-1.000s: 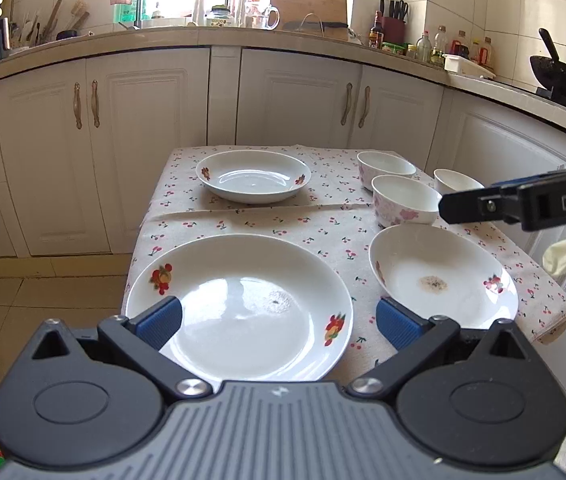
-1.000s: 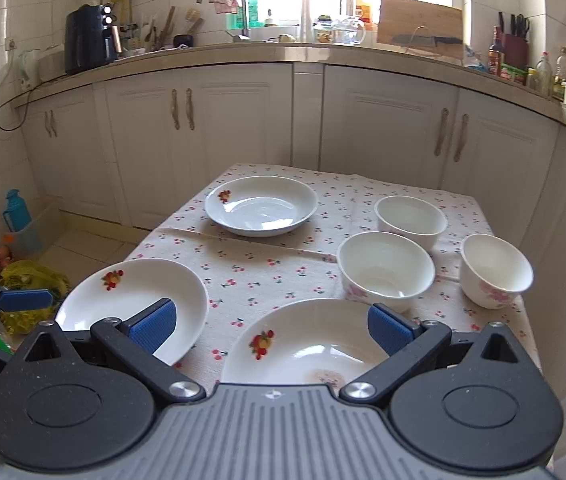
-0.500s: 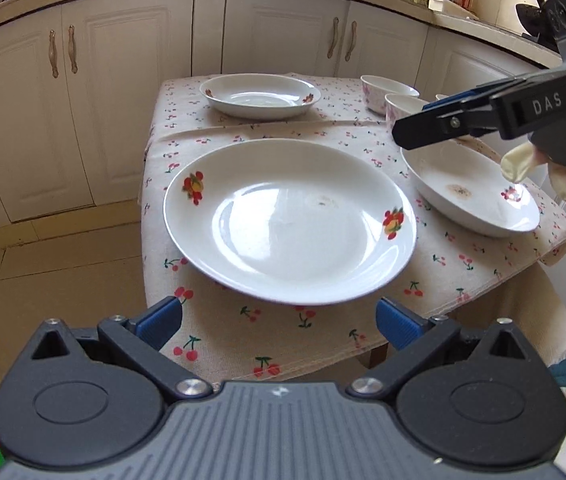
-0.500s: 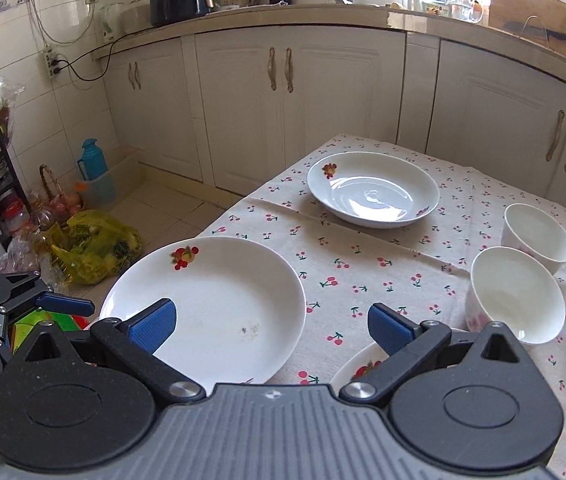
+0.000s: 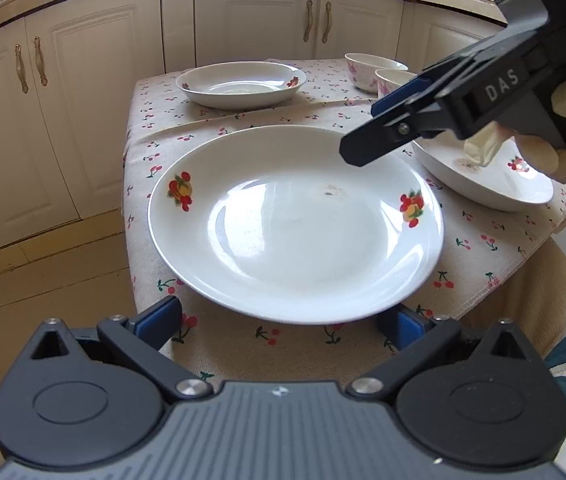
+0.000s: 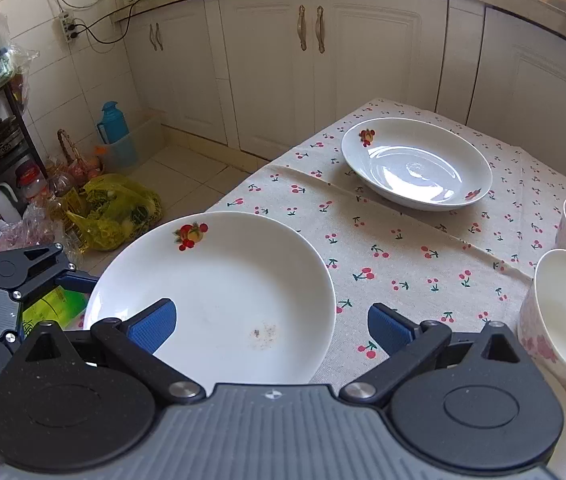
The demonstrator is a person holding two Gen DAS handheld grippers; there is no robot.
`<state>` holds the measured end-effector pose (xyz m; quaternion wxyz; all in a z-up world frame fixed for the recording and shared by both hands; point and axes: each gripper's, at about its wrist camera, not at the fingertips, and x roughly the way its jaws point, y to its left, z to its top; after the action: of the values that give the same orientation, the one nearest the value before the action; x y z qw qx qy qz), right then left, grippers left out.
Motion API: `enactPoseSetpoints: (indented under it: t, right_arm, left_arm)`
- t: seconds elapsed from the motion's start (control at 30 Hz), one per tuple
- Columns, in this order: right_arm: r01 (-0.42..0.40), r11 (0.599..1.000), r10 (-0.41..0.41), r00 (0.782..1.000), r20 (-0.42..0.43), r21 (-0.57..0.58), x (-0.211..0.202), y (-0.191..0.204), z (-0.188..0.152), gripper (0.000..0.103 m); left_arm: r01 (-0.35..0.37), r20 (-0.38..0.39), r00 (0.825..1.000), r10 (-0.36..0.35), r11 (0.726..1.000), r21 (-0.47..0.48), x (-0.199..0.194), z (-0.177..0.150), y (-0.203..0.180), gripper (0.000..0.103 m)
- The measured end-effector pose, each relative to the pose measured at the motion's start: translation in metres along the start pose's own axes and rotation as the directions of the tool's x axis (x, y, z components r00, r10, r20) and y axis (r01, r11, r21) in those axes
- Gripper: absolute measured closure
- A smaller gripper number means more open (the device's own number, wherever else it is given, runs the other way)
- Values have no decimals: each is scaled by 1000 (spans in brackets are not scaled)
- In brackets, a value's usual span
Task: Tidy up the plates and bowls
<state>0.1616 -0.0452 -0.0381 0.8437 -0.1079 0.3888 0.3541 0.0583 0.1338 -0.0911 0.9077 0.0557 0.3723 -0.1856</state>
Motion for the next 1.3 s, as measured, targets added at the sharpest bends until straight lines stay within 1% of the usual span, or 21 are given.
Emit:
enactPoseSetpoints:
  t: [0.17, 0.23, 0.3, 0.37, 0.4, 0.57, 0.6, 0.67, 1.0, 1.3]
  right_arm:
    - [-48, 998, 49, 998, -36, 31, 19, -15, 10, 0]
    - [-74, 996, 75, 996, -44, 40, 26, -21, 14, 0]
    - [-98, 994, 101, 993, -60, 48, 33, -24, 18, 5]
    - [-125, 990, 129, 988, -81, 60, 40, -27, 21, 16]
    - [-135, 989, 141, 986, -91, 68, 43, -28, 22, 18]
    - [-165, 983, 174, 977, -123, 86, 56, -31, 24, 28]
    - [-171, 981, 181, 975, -126, 88, 57, -31, 24, 29]
    - [-177, 980, 187, 974, -129, 88, 58, -32, 24, 30]
    - [-179, 979, 191, 973, -127, 101, 56, -37, 25, 30]
    - [-122, 984, 135, 986, -100, 131, 47, -59, 32, 30]
  left_arm:
    - [27, 3, 1000, -27, 999, 30, -2, 0, 4, 1]
    - [41, 1, 999, -41, 999, 33, -3, 0, 5, 3]
    - [46, 7, 999, -47, 998, 41, -4, 1, 6, 4]
    - [48, 7, 999, -48, 997, 56, -4, 2, 6, 5]
    - [53, 7, 999, -54, 997, 61, -4, 2, 6, 7]
    - [61, 8, 998, -62, 995, 82, -6, 3, 4, 9]
    - [64, 9, 998, -65, 994, 89, -6, 3, 4, 10]
    - [70, 9, 997, -71, 992, 103, -7, 3, 3, 12]
    - [80, -18, 997, -78, 989, 122, 2, 13, 5, 12]
    - [109, -18, 994, -107, 982, 153, 28, 38, 9, 13]
